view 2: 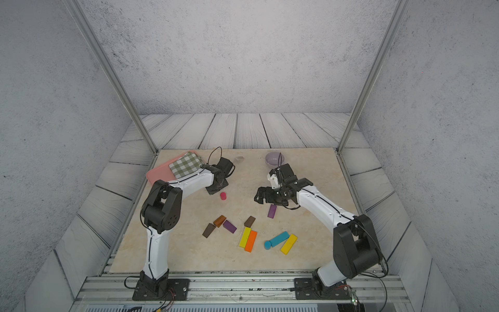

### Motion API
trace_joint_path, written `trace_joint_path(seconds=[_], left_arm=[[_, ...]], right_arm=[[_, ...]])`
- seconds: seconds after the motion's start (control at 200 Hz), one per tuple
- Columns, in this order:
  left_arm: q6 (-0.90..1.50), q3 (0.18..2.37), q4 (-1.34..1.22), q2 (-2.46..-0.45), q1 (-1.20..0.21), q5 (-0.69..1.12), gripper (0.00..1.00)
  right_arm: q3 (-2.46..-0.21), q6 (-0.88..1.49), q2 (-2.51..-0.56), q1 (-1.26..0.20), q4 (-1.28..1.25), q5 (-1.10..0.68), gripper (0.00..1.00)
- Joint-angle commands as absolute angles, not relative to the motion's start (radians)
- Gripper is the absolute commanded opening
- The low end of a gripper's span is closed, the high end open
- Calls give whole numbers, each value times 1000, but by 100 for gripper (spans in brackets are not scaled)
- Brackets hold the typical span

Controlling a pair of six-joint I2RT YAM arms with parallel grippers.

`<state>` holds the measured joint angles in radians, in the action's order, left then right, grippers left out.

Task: Assemble a small pinwheel with building blocks
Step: Assemble the building block at the center of the board.

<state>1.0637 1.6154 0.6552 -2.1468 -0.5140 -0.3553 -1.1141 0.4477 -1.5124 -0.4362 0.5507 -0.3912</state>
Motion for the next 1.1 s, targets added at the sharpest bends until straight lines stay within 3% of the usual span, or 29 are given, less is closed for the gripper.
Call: trace_joint_path(seconds=[0.0, 0.886, 1.036, 1.096], left_arm=[[1081, 1646, 689, -2168, -527, -382, 0], [1110, 1671, 653, -2236, -546, -337, 1], [1103, 1677, 662, -2242, -555, -341, 14], [1101, 1675, 664, -2245, -555, -341, 14]], right_arm=[[-1105, 418, -1465, -432, 582, -378, 99], [-1051, 380, -1394, -432, 590, -382, 99], [-1054, 379, -1394, -433, 592, -378, 99], [-1054, 380, -1392, -433, 595, -377, 99]])
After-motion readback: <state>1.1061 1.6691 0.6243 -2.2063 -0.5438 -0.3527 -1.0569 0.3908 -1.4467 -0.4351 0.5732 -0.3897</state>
